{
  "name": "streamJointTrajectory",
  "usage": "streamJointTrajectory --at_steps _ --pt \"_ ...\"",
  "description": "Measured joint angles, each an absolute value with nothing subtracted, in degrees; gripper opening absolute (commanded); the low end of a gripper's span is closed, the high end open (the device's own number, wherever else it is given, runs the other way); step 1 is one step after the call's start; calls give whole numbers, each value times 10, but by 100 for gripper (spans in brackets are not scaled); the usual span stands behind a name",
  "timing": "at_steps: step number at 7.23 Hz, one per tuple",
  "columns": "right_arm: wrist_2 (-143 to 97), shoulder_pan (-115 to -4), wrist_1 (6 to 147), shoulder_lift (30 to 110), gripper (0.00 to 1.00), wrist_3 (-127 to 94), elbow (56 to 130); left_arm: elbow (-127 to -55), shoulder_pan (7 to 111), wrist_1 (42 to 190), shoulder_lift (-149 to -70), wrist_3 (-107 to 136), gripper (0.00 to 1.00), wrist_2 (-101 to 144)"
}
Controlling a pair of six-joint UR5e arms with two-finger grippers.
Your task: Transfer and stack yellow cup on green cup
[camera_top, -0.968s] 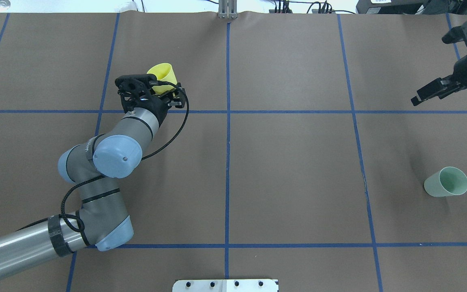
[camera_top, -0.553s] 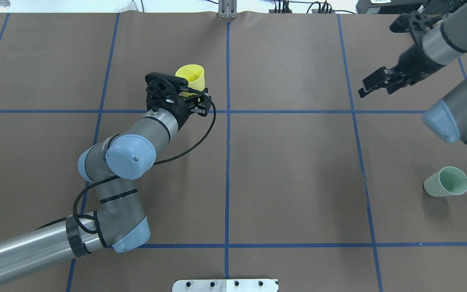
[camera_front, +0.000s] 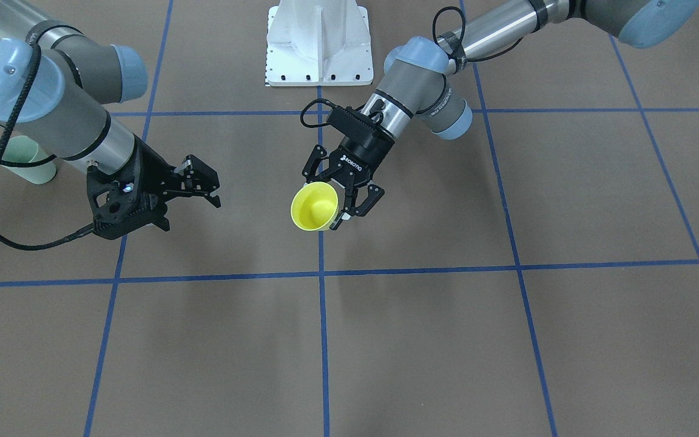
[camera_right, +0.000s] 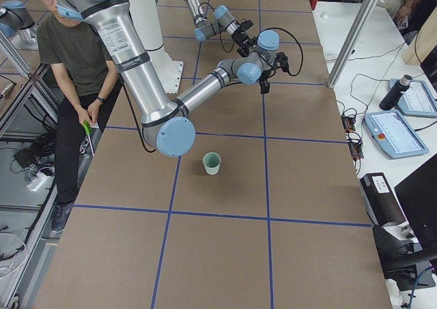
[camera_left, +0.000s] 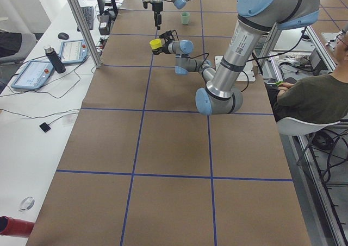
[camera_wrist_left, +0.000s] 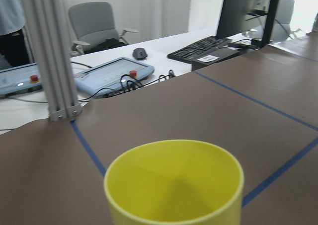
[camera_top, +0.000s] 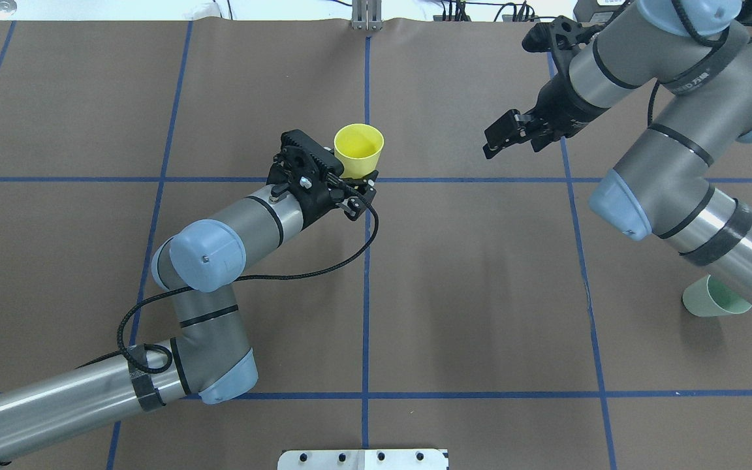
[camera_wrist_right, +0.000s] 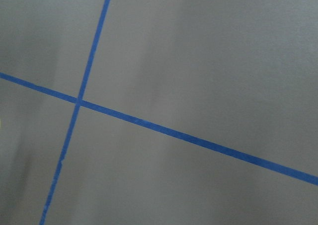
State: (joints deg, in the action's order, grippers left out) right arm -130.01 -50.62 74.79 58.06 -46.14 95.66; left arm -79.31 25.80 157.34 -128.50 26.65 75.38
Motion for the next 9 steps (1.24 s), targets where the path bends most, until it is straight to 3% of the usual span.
streamJointTrajectory --at_steps 3,9 --pt "-1286 -495 749 540 99 -492 944 -750 258 1648 -1289 218 43 792" --pt "-1286 -465 749 527 99 -515 939 -734 254 1699 -1288 163 44 826"
